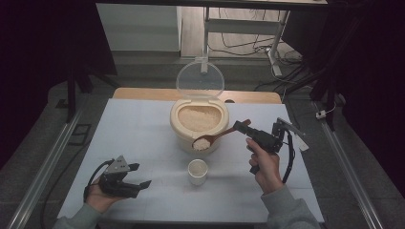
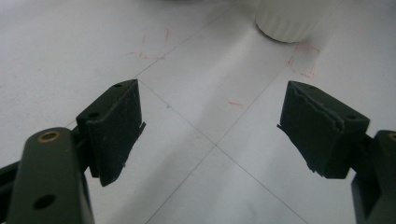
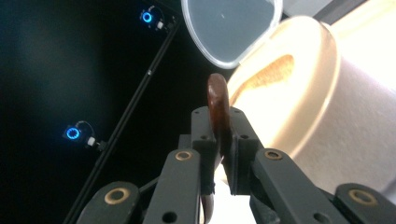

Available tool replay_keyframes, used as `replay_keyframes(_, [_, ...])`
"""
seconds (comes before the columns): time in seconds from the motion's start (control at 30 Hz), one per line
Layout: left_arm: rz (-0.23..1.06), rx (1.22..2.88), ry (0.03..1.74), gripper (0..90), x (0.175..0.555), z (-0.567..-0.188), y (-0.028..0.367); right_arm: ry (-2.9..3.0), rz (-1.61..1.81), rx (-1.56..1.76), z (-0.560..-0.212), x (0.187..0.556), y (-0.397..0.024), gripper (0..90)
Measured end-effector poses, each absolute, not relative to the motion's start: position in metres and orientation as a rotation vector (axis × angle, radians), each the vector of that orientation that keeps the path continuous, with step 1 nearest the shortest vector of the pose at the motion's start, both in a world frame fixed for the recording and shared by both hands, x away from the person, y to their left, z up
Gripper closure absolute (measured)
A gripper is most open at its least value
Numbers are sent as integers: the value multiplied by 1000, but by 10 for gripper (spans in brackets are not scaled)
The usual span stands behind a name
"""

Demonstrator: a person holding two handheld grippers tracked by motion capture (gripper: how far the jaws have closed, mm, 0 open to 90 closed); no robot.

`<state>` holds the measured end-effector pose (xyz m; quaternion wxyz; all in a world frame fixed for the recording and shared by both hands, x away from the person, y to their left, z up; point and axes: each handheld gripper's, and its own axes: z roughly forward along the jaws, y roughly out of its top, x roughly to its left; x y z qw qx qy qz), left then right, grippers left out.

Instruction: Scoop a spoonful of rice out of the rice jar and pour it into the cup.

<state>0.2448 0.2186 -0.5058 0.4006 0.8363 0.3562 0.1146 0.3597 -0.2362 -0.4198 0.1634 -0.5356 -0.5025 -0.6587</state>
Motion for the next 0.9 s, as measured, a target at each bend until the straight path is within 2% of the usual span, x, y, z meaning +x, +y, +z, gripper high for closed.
replay_keyframes(0.9, [278, 2124, 909, 205, 246, -508, 219, -1779, -1752, -1575, -436, 352, -221, 837])
